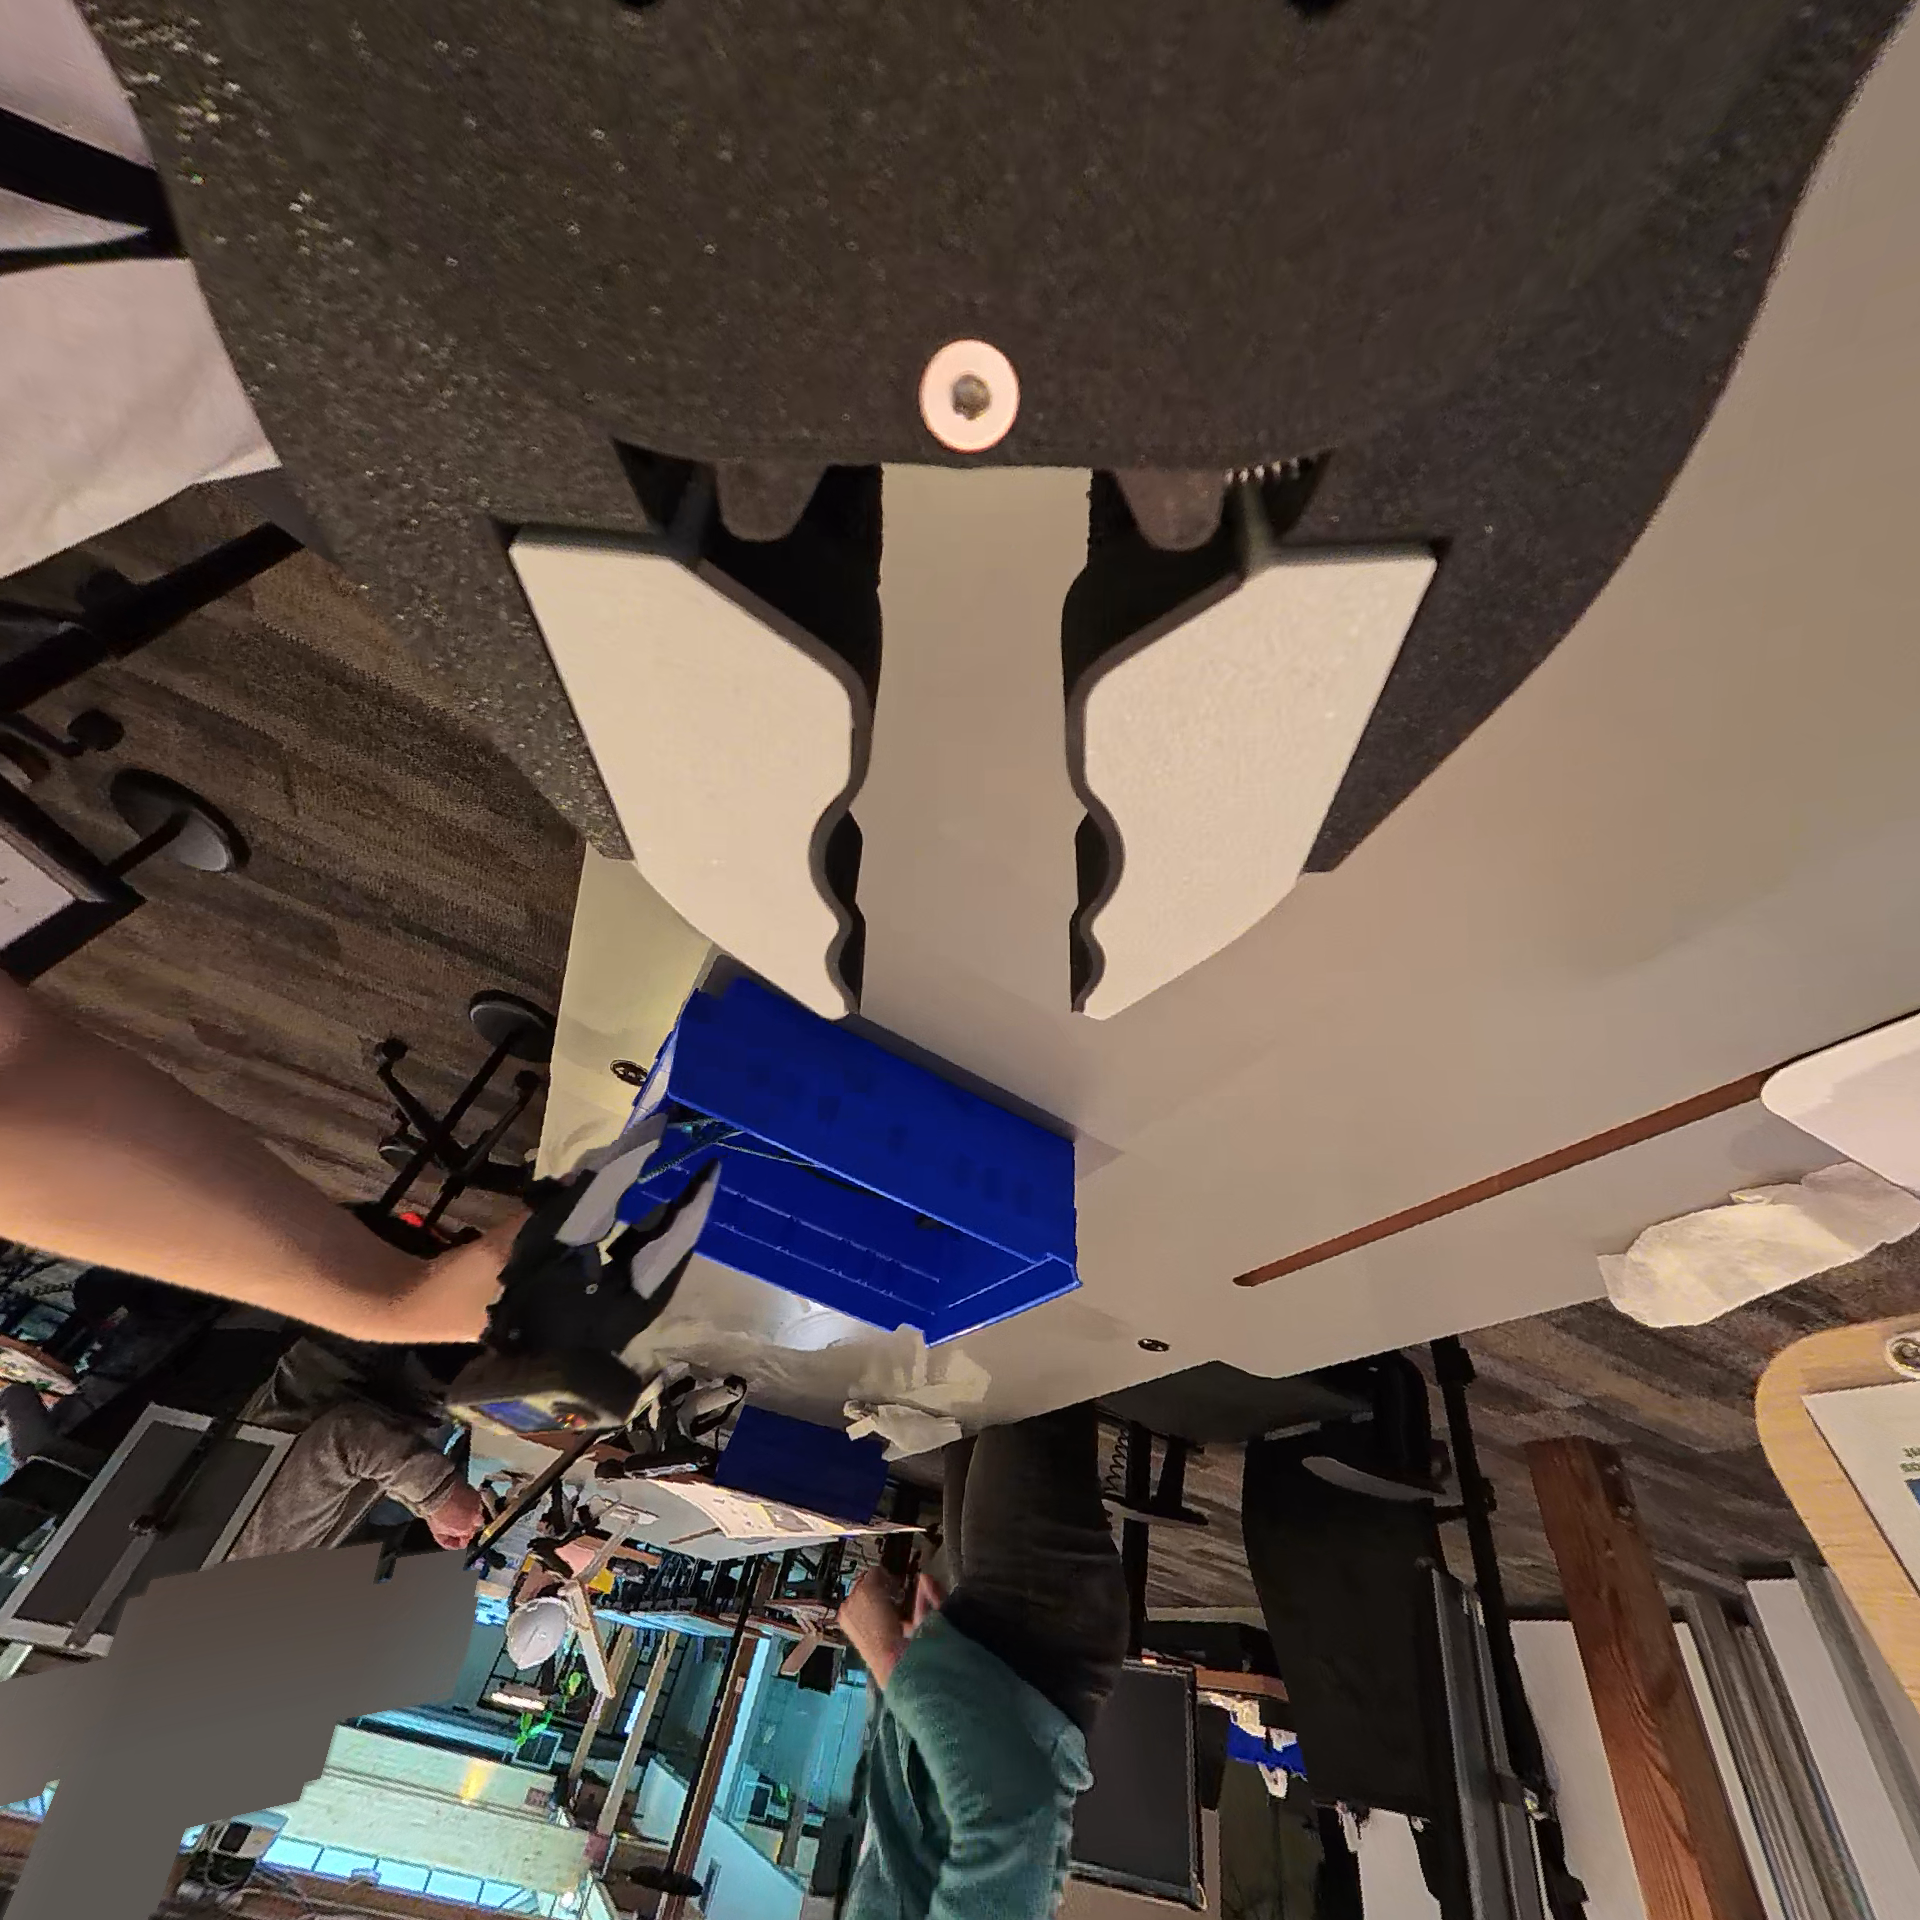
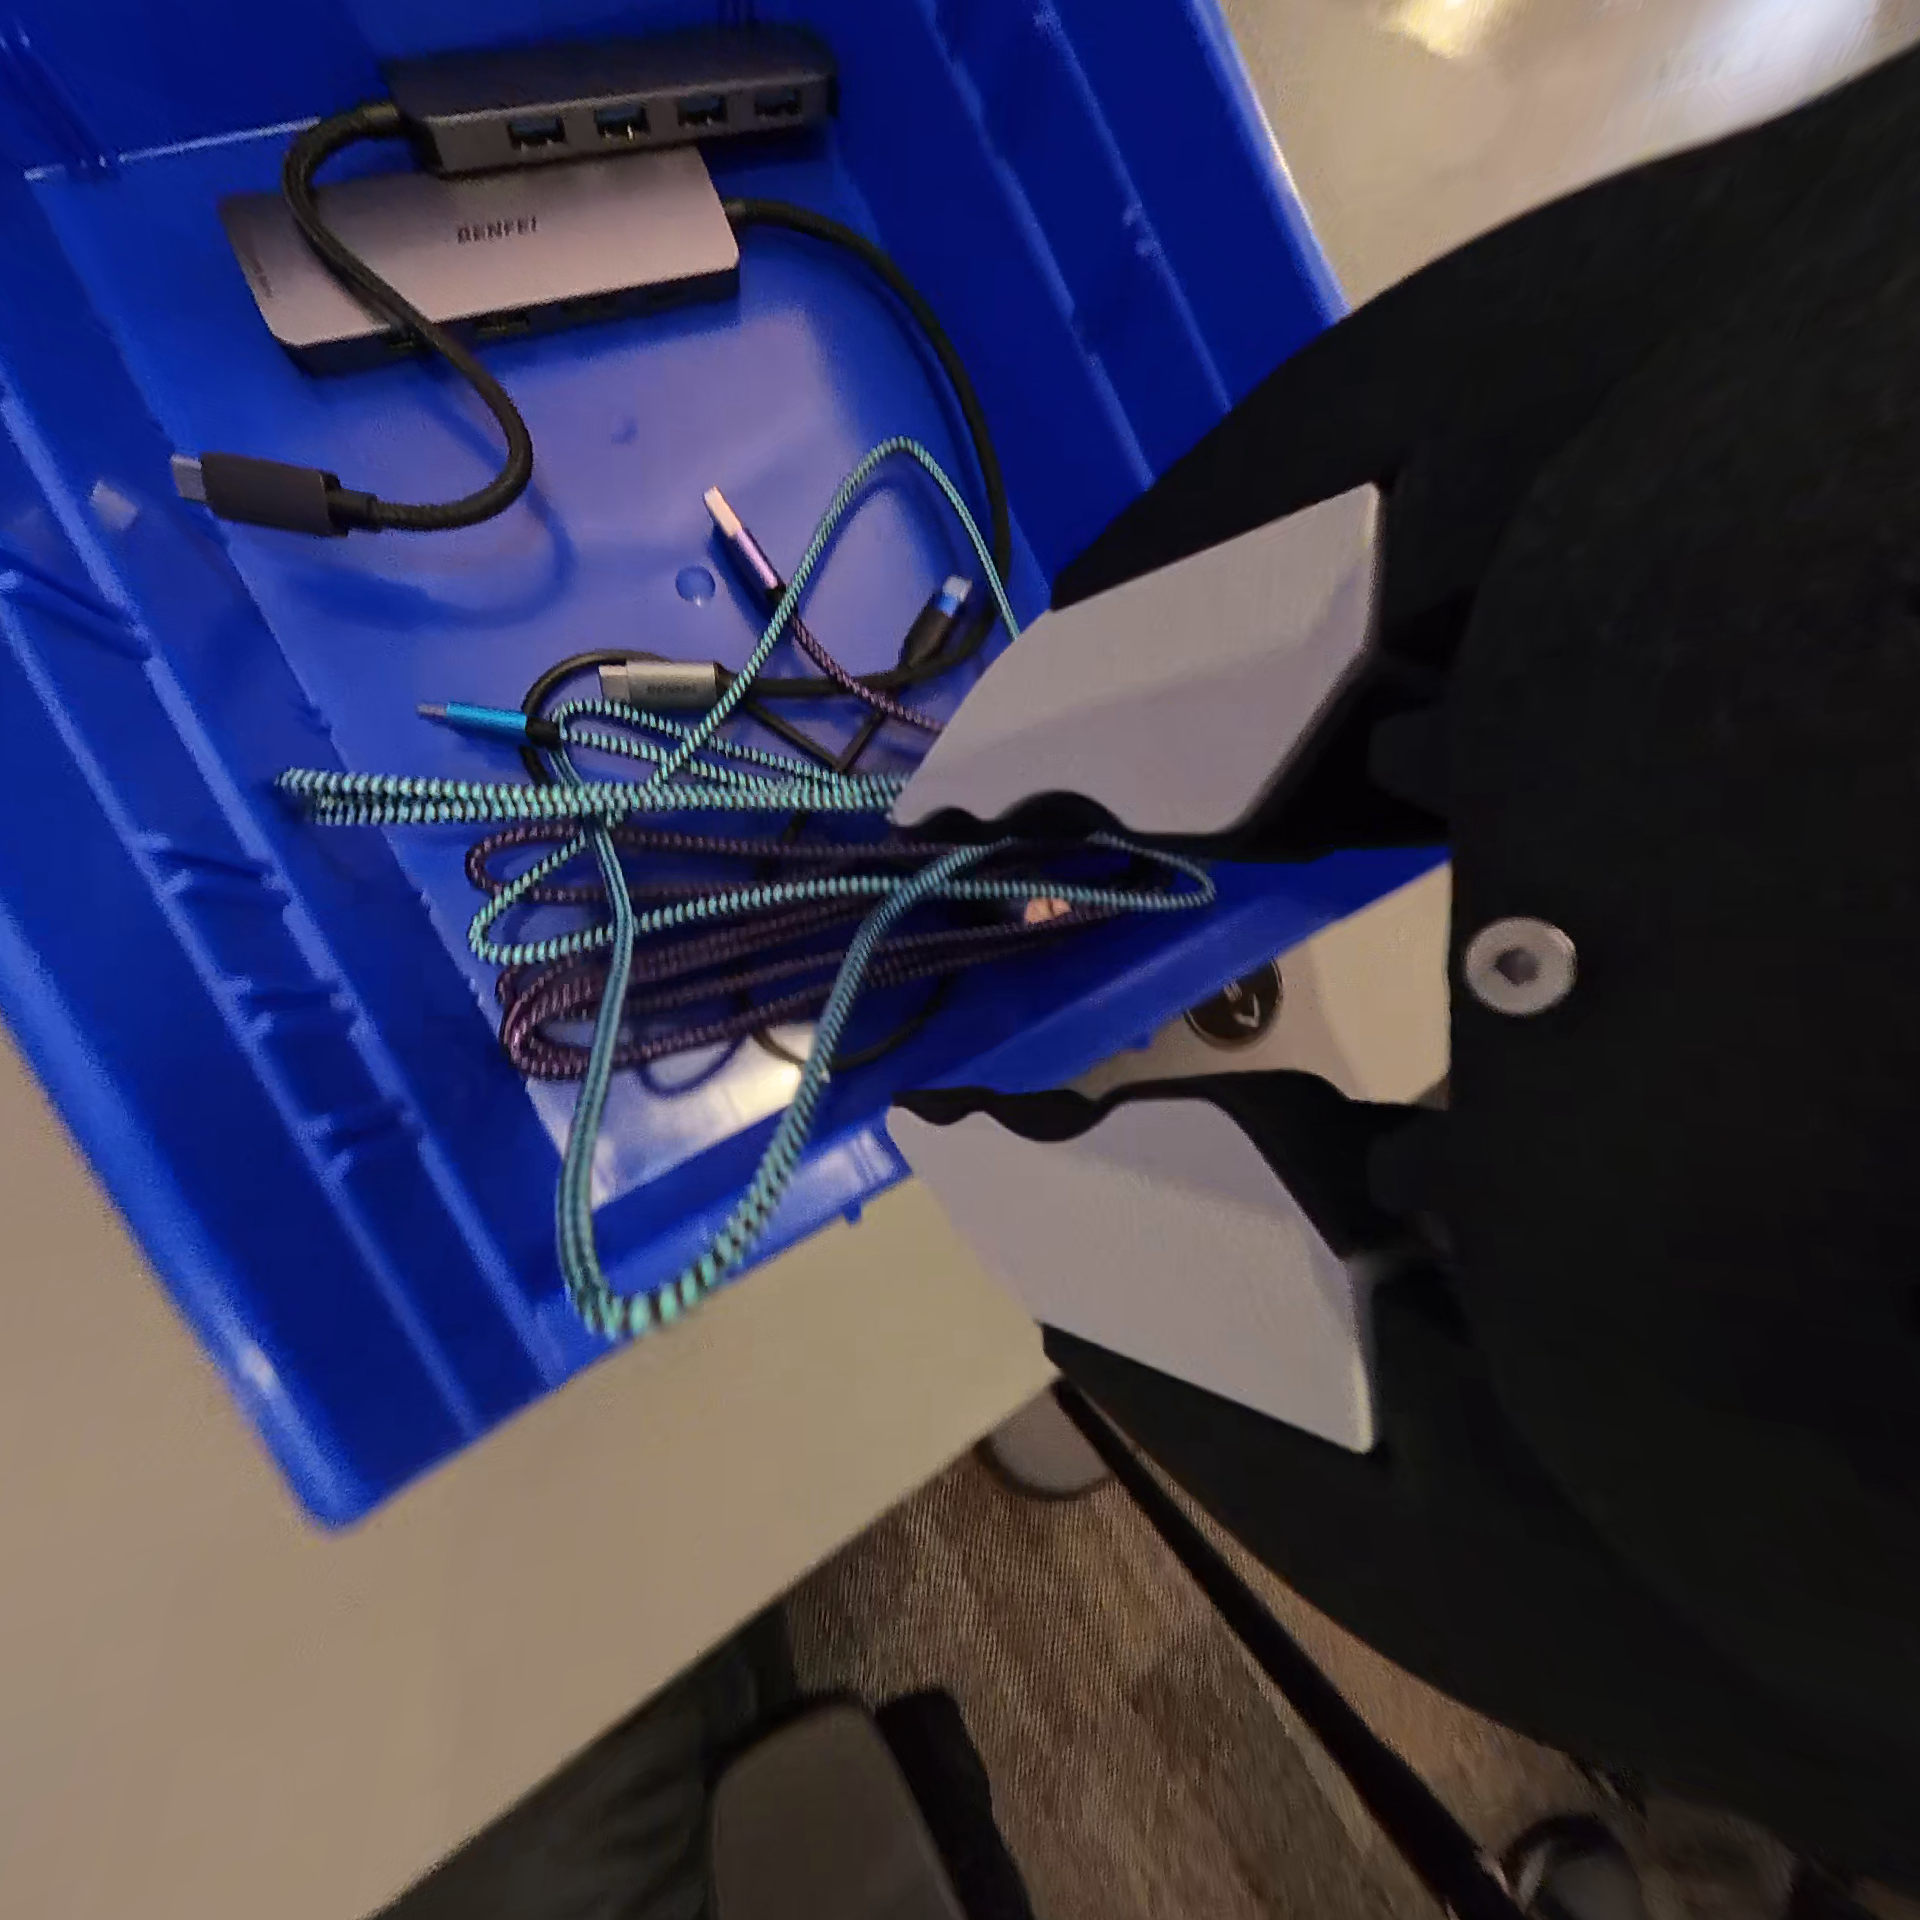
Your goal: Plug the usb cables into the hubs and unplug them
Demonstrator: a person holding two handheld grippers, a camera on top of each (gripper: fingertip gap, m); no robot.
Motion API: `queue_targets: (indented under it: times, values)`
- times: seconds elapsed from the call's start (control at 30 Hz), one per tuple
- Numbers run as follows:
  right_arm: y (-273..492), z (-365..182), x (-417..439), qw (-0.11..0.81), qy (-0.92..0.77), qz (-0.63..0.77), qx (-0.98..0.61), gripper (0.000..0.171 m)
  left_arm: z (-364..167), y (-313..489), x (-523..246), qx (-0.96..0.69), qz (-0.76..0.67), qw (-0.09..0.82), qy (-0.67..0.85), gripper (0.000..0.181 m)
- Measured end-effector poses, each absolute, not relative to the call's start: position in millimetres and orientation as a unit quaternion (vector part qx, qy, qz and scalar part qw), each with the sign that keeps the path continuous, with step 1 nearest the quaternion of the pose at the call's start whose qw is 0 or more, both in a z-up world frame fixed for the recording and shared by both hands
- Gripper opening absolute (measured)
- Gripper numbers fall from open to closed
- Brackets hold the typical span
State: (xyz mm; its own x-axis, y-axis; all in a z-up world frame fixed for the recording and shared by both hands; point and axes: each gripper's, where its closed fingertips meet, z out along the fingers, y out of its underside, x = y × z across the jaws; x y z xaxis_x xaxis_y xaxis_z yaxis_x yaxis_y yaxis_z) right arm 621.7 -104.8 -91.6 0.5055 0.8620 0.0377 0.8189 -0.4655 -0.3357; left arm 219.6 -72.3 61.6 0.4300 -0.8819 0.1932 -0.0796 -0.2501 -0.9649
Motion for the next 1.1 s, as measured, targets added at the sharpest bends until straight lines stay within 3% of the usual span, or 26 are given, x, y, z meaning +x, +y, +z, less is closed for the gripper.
queue_targets:
  times: [0.2, 0.3, 0.5, 0.73, 0.93, 1.1]
  values:
    - [-119, -62, 608, 0.194, -0.496, 0.095, -0.841, 0.031, 57, -71, 213, -0.684, -0.407, 0.499, 0.343, 0.037]
    - [-109, -45, 586, 0.258, -0.508, 0.111, -0.814, 0.011, 56, -70, 210, -0.683, -0.415, 0.499, 0.336, 0.037]
    - [-92, -78, 565, 0.243, -0.508, 0.128, -0.817, 0.0, 51, -68, 206, -0.688, -0.419, 0.494, 0.328, 0.037]
    - [-88, -114, 565, 0.207, -0.495, 0.143, -0.831, 0.0, 45, -67, 197, -0.694, -0.419, 0.492, 0.316, 0.037]
    - [-93, -71, 595, 0.241, -0.46, 0.126, -0.845, 0.01, 42, -64, 184, -0.703, -0.408, 0.493, 0.31, 0.037]
    - [-56, -32, 706, 0.257, -0.304, -0.079, -0.914, 0.028, 47, -52, 155, -0.72, -0.366, 0.515, 0.286, 0.038]
